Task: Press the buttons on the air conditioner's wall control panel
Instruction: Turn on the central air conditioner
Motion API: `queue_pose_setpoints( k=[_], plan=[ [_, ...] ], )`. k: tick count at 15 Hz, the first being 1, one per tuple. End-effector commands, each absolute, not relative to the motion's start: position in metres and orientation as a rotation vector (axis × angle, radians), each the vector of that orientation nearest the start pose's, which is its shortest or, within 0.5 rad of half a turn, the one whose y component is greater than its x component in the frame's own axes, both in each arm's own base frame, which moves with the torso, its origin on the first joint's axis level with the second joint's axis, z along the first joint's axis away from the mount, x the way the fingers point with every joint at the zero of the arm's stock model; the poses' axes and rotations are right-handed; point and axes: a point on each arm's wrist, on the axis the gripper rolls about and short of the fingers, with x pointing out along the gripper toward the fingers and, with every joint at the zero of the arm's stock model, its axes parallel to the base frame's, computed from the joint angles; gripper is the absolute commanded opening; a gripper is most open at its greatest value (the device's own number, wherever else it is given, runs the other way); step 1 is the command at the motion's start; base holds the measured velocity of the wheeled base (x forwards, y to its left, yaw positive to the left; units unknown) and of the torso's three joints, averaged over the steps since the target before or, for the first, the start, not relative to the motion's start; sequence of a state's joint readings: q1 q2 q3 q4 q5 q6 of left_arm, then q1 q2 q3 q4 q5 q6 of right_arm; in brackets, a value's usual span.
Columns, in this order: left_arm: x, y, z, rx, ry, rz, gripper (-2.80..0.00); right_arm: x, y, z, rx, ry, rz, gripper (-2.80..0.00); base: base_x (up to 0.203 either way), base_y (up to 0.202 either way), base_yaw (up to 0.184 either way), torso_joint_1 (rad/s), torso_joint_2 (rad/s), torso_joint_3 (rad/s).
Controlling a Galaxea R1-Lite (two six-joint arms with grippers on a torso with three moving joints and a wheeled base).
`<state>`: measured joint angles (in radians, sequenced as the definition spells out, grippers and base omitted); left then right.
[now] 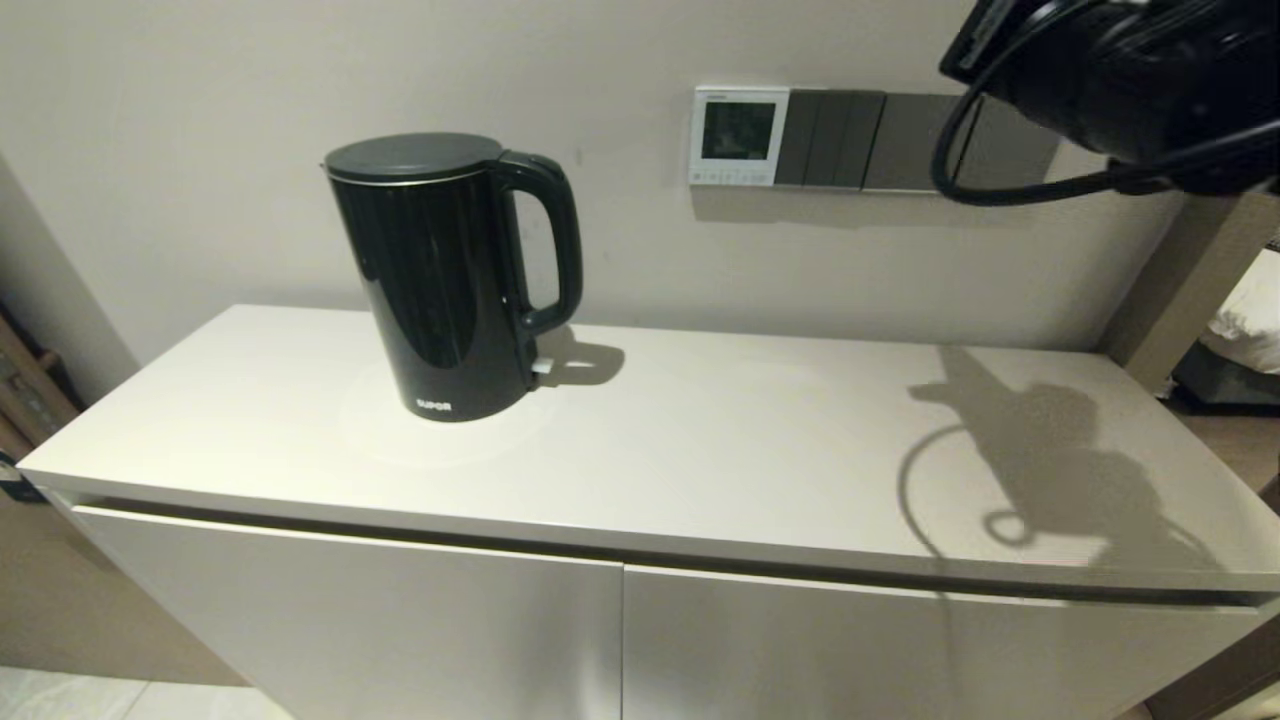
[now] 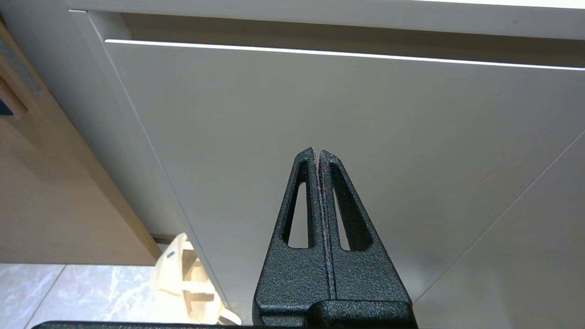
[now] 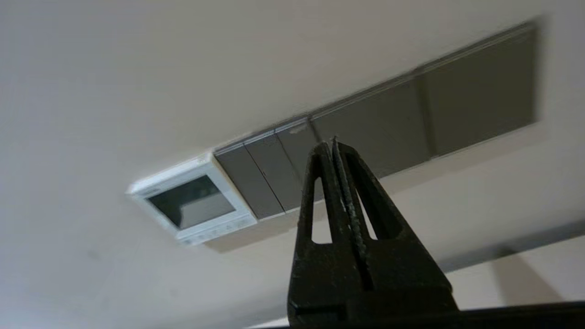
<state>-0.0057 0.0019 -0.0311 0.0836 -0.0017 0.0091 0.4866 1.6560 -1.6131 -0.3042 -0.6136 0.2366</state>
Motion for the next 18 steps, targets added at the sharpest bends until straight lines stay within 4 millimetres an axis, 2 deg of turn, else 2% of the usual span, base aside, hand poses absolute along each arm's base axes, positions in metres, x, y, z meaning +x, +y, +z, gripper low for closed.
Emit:
queue_pose_setpoints(
  k=[1,4,6,7,15,18],
  plan=[
    [-0.025,0.000,0.075,0.009,0.055,-0.008,-2.80,0.316,0.156,0.358,0.330,-0.166,-0.108,-2.80,0.000,0.000,0.000,0.000,0.00,0.000],
    [-0.025,0.000,0.075,0.009,0.055,-0.008,-2.80,0.343,0.181,0.335,0.334,-0.170,-0.088,-2.80,0.000,0.000,0.000,0.000,0.00,0.000],
    [-0.025,0.000,0.075,0.009,0.055,-0.008,-2.80,0.346,0.206,0.328,0.333,-0.191,-0.041,-2.80,0.000,0.000,0.000,0.000,0.00,0.000],
    [-0.025,0.000,0.075,0.009,0.055,-0.008,-2.80,0.347,0.211,0.324,0.325,-0.193,-0.032,-2.80,0.000,0.000,0.000,0.000,0.00,0.000],
    [-0.025,0.000,0.075,0.009,0.055,-0.008,-2.80,0.362,0.222,0.307,0.297,-0.192,-0.033,-2.80,0.000,0.000,0.000,0.000,0.00,0.000],
    [-0.025,0.000,0.075,0.009,0.055,-0.008,-2.80,0.366,0.220,0.303,0.277,-0.187,-0.058,-2.80,0.000,0.000,0.000,0.000,0.00,0.000]
  ],
)
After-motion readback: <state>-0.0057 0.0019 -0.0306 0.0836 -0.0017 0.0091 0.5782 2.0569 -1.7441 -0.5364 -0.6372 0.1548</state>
